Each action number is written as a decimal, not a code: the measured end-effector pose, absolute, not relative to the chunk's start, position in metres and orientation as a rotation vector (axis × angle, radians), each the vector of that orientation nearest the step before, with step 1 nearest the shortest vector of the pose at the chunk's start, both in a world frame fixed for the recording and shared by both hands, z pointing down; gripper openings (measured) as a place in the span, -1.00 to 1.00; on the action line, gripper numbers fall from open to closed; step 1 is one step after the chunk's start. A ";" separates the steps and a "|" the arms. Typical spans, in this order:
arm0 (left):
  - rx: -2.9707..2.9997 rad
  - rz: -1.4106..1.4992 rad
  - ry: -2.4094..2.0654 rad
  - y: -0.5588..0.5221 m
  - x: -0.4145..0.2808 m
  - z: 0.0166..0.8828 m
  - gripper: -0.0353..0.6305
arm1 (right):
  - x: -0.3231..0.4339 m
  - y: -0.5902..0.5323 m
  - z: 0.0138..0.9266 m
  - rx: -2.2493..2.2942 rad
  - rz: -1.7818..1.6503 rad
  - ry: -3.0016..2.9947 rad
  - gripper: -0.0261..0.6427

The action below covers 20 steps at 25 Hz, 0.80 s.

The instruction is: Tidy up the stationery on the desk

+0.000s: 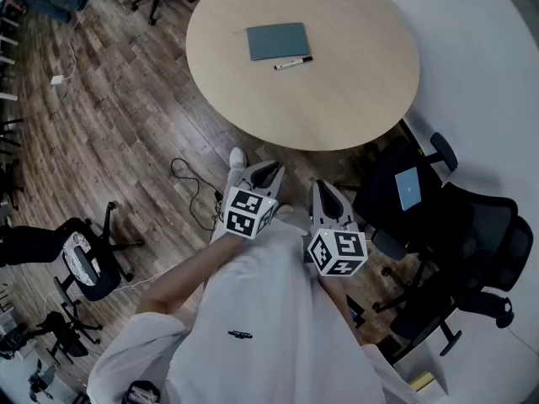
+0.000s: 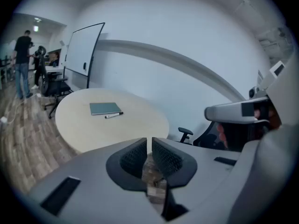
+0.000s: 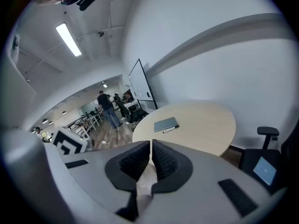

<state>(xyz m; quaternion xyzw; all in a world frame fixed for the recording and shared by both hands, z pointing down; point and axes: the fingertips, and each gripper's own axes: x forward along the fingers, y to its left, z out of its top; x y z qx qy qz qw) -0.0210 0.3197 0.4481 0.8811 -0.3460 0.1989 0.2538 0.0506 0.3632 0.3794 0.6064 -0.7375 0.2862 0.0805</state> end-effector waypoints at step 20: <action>2.210 0.454 -1.180 0.439 -0.027 0.411 -0.75 | 0.080 0.434 0.392 1.650 0.921 -2.325 -0.79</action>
